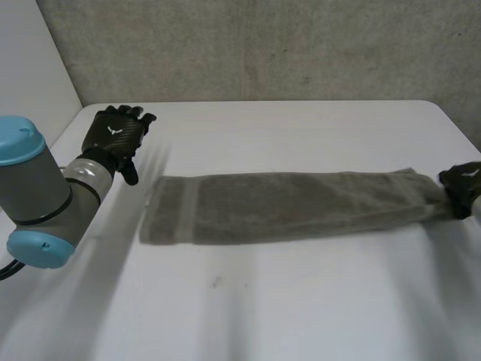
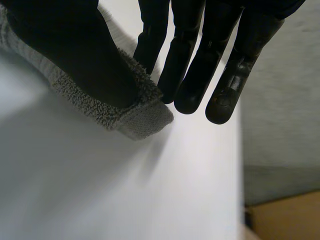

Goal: Fold the towel.

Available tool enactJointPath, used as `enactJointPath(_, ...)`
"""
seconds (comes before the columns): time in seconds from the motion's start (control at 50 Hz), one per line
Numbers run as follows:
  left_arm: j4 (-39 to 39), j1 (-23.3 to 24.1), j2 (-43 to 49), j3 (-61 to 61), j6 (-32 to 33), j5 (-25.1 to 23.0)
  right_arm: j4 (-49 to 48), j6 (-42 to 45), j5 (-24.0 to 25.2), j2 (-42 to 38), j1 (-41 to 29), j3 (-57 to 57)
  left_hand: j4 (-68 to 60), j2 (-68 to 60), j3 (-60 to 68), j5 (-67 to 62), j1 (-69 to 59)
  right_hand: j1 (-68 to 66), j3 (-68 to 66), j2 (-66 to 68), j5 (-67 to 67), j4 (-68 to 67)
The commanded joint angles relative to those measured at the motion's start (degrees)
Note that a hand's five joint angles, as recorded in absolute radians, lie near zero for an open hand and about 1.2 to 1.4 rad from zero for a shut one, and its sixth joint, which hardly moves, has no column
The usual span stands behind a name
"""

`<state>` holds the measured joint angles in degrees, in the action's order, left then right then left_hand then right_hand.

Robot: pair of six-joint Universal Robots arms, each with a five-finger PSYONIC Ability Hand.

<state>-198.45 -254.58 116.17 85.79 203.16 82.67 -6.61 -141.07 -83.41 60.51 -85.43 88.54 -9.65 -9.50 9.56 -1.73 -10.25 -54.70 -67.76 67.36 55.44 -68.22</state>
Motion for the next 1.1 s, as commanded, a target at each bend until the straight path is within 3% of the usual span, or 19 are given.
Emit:
enactJointPath(0.02, 0.00, 0.04, -3.49, 1.30, 0.04, -0.05, 0.02, 8.62, -2.72, 3.30, 1.23, -2.93, -0.35, -0.50, 0.44, 1.73, 0.25, -25.30, -12.24, 12.64, 14.56, -11.78)
enactJointPath(0.06, 0.00, 0.13, -4.72, 1.39, -0.22, 0.03, 0.11, 7.82, -2.81, 3.56, 0.27, -4.17, -0.35, -0.50, 0.44, 1.73, 0.25, -25.30, -12.24, 12.64, 14.56, -11.78)
enactJointPath(0.16, -0.09, 0.04, -6.91, 1.66, -1.36, 0.12, 0.02, -1.82, -1.32, 4.27, -14.37, -11.09, -0.35, -0.50, 0.44, 1.73, 0.25, -25.30, -12.24, 12.64, 14.56, -11.78)
enactJointPath(0.22, 0.00, -0.22, -8.23, 1.66, -3.38, 0.12, -0.24, -3.51, -0.61, 3.47, -17.75, -12.69, -0.35, -0.50, 0.44, 1.73, 0.25, -25.30, -12.24, 12.64, 14.56, -11.78)
enactJointPath(0.26, 0.00, -0.39, -8.67, 1.66, -4.52, 0.12, -1.64, -4.83, 2.36, 0.59, -24.22, -15.23, -0.35, -0.50, 0.44, 1.73, 0.25, -25.30, -12.24, 12.64, 14.56, -11.78)
enactJointPath(0.28, 0.00, -0.48, -9.11, 1.66, -5.66, 0.21, -1.65, -4.83, 2.38, 0.57, -24.25, -15.24, -0.35, -0.50, 0.44, 1.73, 0.25, -25.30, -12.24, 12.64, 14.56, -11.78)
enactJointPath(0.32, 0.08, -0.57, -9.46, 1.74, -6.54, 0.21, -4.80, -4.92, 6.75, -3.45, -33.61, -18.12, -0.35, -0.50, 0.44, 1.73, 0.25, -25.30, -12.24, 12.64, 14.56, -11.78)
enactJointPath(0.42, 0.17, -0.66, -9.64, 1.92, -7.87, 0.21, -8.23, -5.01, 10.98, -9.95, -42.78, -21.38, -0.35, -0.50, 0.44, 1.73, 0.25, -25.30, -12.24, 12.64, 14.56, -11.78)
enactJointPath(0.6, -0.18, -0.75, -9.29, 3.24, -8.05, 0.12, -7.72, -5.45, 13.71, -22.18, -51.75, -25.52, -0.35, -0.50, 0.44, 1.73, 0.25, -25.30, -12.24, 12.64, 14.56, -11.78)
enactJointPath(0.66, -0.18, -0.49, -8.94, 3.33, -8.14, 0.12, -7.54, -5.45, 13.54, -22.46, -52.11, -25.35, -0.35, -0.50, 0.44, 1.73, 0.25, -20.49, -7.43, 7.82, 9.74, -6.96)
enactJointPath(0.7, -0.09, -0.14, -8.77, 3.41, -8.14, 0.12, -7.54, -5.62, 11.88, -21.85, -51.94, -25.17, -0.35, -0.50, 0.44, 1.73, 0.25, 44.70, 57.76, -57.36, -55.44, 58.22)
enactJointPath(0.78, -0.09, 1.00, -7.89, 3.33, -8.57, 0.03, -7.01, -7.20, 7.74, -18.06, -51.24, -24.12, -0.35, -0.50, 0.44, 1.73, 0.25, 44.70, 57.76, -57.36, -55.44, 58.22)
enactJointPath(0.82, -0.09, 2.05, -7.19, 2.98, -8.84, 0.03, -6.49, -12.19, 3.19, -12.73, -48.36, -20.97, -0.35, -0.50, 0.44, 1.73, 0.25, 44.70, 57.76, -57.36, -55.44, 58.22)
enactJointPath(0.86, -0.09, 3.81, -6.40, 2.45, -9.27, 0.03, -6.40, -15.09, 1.69, -10.18, -45.73, -18.69, -0.39, -0.54, 0.49, 1.68, 0.20, 44.70, 57.76, -57.36, -55.44, 58.22)
enactJointPath(0.98, -0.18, 8.91, -2.54, 0.69, -10.24, 0.21, -3.16, -21.96, 1.06, -2.35, -38.25, -9.20, -0.40, -0.54, 0.49, 1.68, 0.20, 44.70, 57.76, -57.36, -55.44, 58.22)
enactJointPath(1.1, 0.08, 11.99, 3.26, -1.24, -9.72, 1.34, -0.07, -22.15, 1.58, 0.22, -31.81, -2.23, -0.56, -0.71, 0.66, 1.51, 0.04, 44.70, 57.76, -57.36, -55.44, 58.22)
